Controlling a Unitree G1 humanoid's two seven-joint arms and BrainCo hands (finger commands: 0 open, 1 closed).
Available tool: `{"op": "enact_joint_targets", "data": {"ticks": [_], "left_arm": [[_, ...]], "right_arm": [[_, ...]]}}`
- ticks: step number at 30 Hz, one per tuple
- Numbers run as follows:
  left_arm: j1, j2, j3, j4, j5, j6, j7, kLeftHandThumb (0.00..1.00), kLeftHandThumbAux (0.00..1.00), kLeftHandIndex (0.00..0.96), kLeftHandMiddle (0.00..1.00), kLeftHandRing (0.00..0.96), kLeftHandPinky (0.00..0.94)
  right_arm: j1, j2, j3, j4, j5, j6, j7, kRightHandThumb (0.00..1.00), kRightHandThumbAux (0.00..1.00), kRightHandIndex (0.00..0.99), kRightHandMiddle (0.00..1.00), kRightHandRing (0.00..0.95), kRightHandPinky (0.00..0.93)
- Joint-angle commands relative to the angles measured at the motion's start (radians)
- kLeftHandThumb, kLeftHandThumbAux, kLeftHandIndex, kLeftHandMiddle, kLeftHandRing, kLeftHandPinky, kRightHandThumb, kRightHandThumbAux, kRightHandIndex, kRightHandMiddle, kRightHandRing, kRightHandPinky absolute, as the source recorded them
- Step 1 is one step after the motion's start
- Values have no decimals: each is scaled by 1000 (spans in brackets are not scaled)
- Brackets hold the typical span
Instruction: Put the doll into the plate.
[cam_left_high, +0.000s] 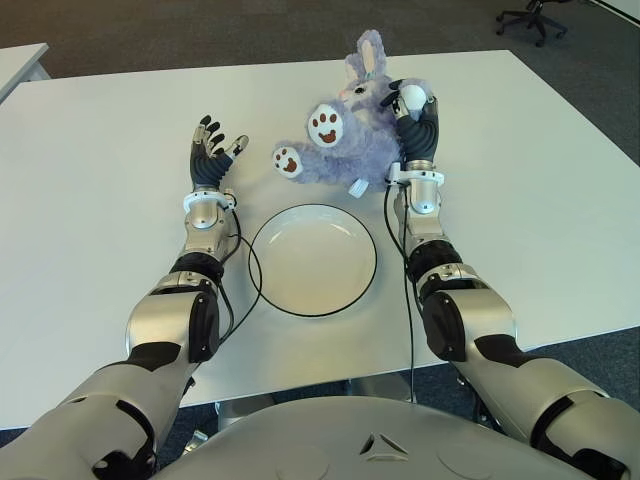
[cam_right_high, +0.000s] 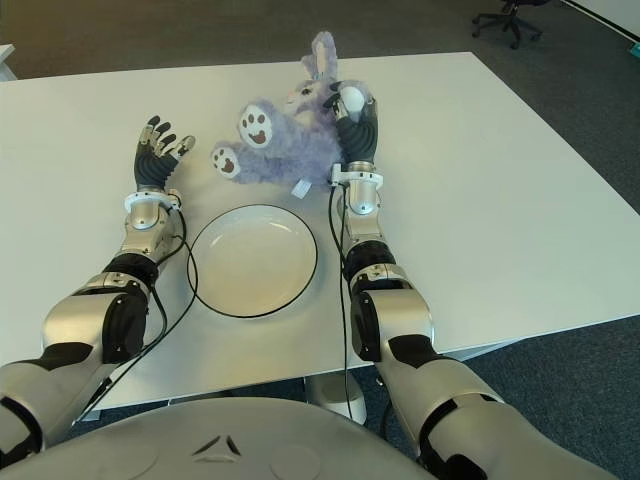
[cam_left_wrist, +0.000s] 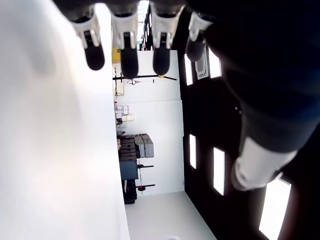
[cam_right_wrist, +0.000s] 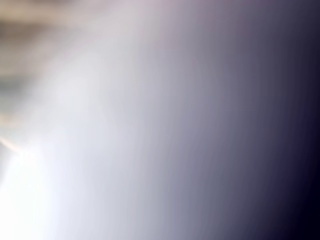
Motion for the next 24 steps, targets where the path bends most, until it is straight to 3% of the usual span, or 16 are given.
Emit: {"op": "enact_joint_targets", "data": {"ticks": [1,24], "left_arm": [[227,-86,0,160,-8,166,-11,106,712,22,128,132,109],[225,-87,-2,161,-5,170,-10,99,711,19,128,134,114]], "right_arm": [[-50,3,-8,-21,16,-17,-12,834,682,396,570,639,601],[-36,-6,5,-136,-6,-18,-50,839,679,406,587,659,659]]}}
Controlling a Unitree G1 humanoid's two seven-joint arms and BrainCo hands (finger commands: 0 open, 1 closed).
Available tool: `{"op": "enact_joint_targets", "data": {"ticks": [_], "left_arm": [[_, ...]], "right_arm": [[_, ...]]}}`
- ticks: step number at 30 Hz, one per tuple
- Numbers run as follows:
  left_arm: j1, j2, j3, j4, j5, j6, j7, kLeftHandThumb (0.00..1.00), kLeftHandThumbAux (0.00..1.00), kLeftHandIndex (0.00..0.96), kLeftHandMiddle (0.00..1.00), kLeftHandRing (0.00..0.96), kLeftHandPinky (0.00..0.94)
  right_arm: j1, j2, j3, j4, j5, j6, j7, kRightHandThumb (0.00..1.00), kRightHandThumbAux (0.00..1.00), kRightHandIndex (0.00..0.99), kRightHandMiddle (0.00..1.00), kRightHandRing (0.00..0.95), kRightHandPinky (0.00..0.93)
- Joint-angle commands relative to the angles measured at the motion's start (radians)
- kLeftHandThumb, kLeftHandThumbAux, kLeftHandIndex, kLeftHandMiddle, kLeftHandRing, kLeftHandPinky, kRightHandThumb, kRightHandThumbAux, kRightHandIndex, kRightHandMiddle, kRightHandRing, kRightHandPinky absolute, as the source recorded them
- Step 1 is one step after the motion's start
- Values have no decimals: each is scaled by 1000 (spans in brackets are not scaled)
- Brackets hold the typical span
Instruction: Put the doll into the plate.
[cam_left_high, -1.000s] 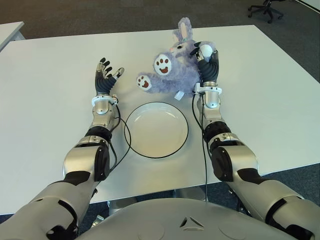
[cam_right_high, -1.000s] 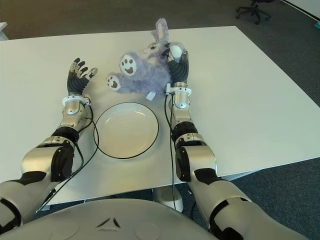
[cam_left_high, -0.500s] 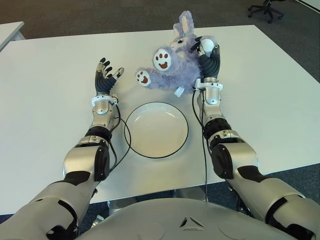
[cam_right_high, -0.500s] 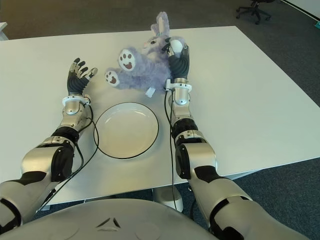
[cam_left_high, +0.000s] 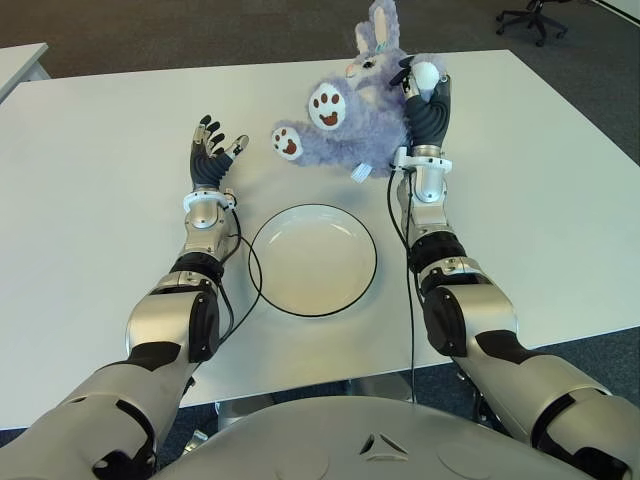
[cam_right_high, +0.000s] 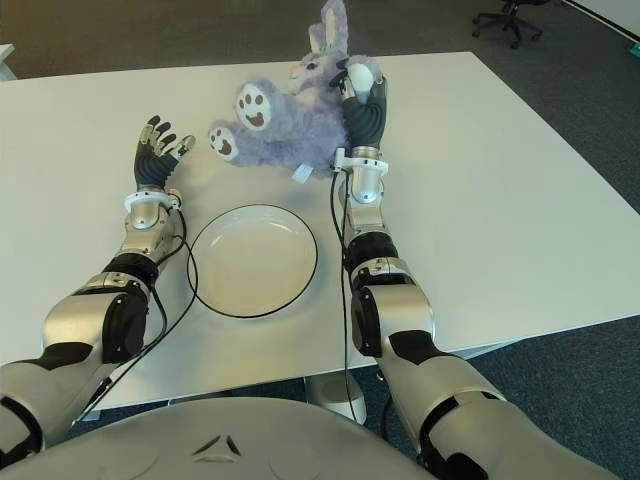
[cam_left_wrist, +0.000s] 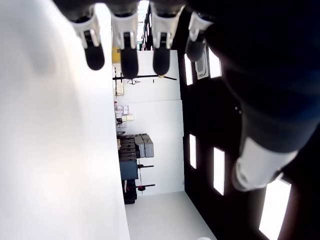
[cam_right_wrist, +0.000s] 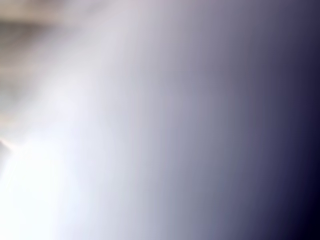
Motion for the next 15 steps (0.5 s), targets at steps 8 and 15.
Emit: {"op": "enact_joint_targets", "data": {"ticks": [8,15], "left_arm": [[223,-87,0,161,-7,171,-10,93,706,23,132,135,109],[224,-86,1,161,-7,169,-12,91,711,21,133,137,120]], "right_arm": [[0,4,1,-79,32,-23,34,840,679,408,591,684,666],[28,3,4,-124,23,-23,39,835,683,395,578,657,618]]}}
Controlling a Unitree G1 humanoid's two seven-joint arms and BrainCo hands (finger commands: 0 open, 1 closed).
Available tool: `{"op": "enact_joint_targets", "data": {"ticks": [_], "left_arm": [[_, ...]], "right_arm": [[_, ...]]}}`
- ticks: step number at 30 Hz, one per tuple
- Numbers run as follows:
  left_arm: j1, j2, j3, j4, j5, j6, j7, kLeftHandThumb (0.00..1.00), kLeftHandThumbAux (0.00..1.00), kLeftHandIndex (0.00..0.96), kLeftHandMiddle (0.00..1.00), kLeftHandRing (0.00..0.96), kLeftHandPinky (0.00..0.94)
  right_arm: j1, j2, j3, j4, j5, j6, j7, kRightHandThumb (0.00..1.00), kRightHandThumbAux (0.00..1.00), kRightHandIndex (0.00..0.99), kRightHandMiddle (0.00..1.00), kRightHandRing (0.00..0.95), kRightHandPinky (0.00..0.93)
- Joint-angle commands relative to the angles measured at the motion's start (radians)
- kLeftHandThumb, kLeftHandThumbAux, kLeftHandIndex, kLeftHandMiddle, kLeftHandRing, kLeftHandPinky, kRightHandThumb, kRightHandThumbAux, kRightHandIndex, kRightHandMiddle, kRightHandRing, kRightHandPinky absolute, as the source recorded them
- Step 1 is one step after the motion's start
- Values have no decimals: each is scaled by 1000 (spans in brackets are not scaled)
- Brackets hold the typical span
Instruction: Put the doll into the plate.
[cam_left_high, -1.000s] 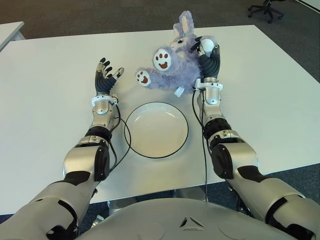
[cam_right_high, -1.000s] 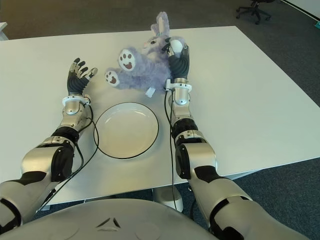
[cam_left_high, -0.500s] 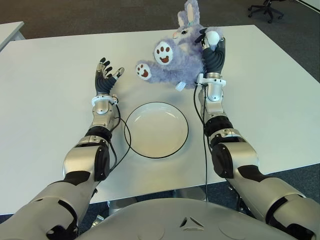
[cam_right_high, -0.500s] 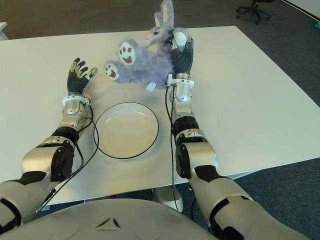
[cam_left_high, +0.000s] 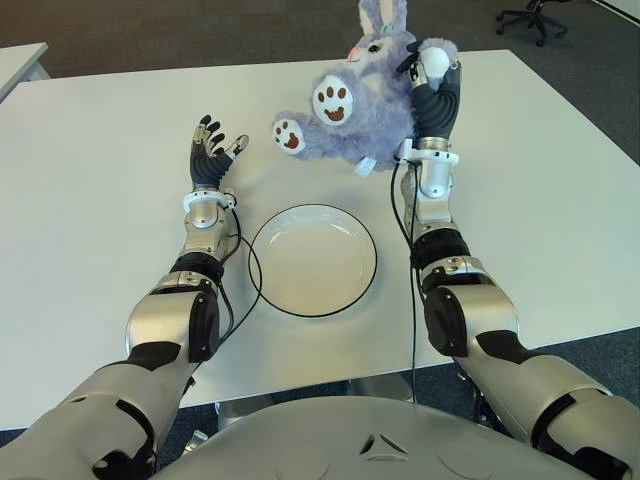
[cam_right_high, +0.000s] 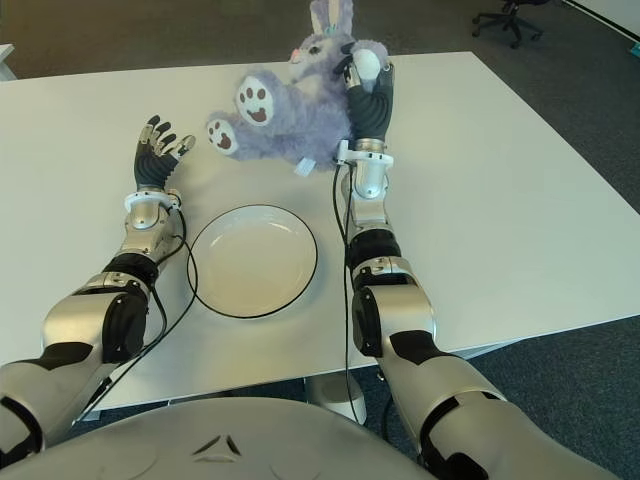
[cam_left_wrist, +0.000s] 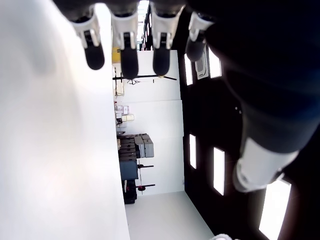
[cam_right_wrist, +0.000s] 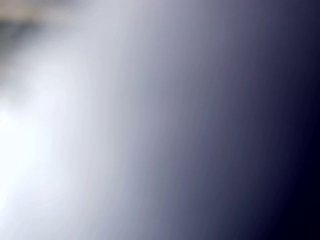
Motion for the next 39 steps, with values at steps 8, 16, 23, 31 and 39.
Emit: {"op": "enact_joint_targets", "data": {"ticks": [8,16,23,31,39], "left_arm": [[222,-84,1,161,-7,169,-12,97,710,18,132,136,114],[220,-83,-1,161,-5,170,-8,93,705,20,135,139,120],[218,-83,-3,161,-3,172,-6,99,707,17,132,136,113],[216,-80,-4,161,-2,174,-6,100,709,15,129,134,119],[216,-80,-3,160,-3,172,-3,95,709,20,133,138,118]], "right_arm": [[59,5,10,-97,-14,-20,-10,833,684,392,574,651,610],[101,5,20,-160,-24,-23,-2,833,683,393,572,641,620],[122,2,28,-190,-19,-26,18,834,682,396,576,642,644],[147,-5,38,-218,-37,-28,11,832,683,392,564,619,629],[184,-7,47,-258,-55,-37,6,834,681,398,578,653,672]]}}
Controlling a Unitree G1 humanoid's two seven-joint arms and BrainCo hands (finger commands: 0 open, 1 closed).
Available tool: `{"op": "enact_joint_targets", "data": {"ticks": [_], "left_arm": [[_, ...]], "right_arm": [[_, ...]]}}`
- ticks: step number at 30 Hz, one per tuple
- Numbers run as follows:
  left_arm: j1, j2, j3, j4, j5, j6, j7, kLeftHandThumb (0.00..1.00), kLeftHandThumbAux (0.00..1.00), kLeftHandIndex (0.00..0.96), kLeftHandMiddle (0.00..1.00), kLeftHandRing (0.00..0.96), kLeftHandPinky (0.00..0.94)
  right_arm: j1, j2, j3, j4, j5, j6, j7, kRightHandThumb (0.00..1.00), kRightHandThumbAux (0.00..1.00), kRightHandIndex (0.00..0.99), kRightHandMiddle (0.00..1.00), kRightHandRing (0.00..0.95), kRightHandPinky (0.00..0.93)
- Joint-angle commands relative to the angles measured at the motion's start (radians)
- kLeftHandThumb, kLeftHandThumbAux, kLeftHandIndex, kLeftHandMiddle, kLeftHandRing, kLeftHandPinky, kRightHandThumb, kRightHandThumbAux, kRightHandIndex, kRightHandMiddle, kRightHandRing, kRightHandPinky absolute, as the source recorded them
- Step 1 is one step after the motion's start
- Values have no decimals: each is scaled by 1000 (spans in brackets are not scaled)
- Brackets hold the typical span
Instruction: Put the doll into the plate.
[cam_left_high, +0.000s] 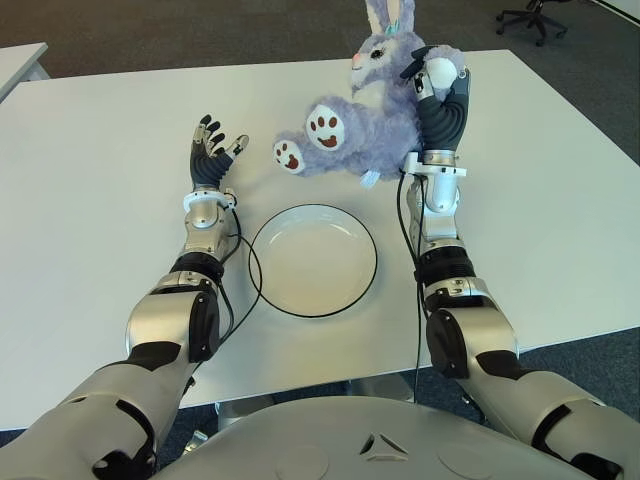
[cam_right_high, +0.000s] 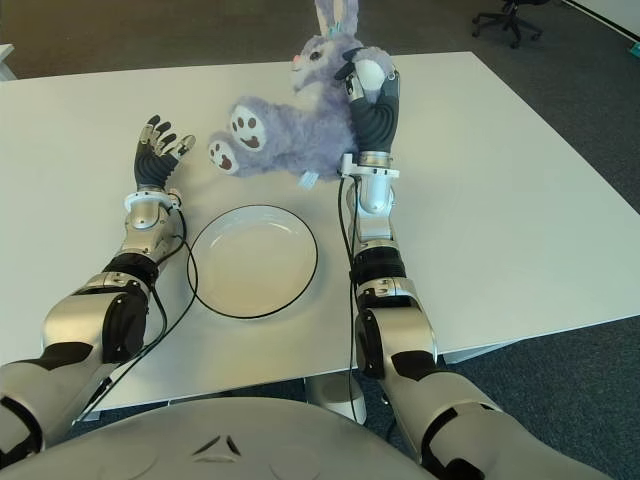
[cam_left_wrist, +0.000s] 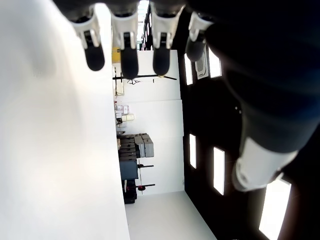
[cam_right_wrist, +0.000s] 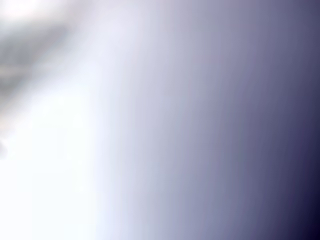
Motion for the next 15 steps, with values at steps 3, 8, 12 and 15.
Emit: {"op": "enact_joint_targets", "data": {"ticks": [3,8,12,15], "left_arm": [[217,-79,0,160,-5,172,-5,98,707,23,136,141,123],[217,-79,1,160,-7,171,-8,102,700,20,132,135,110],[218,-77,0,160,-6,170,-10,107,695,19,126,129,104],[217,-77,0,160,-5,171,-9,109,698,21,128,132,115]], "right_arm": [[49,-5,12,-53,-38,-39,-21,837,679,406,591,678,700],[63,-6,15,-68,-83,-45,-54,839,675,437,489,688,703],[72,-4,18,-80,-96,-45,-65,839,675,438,488,693,698],[81,-1,21,-90,-89,-43,-60,840,674,438,488,693,695]]}}
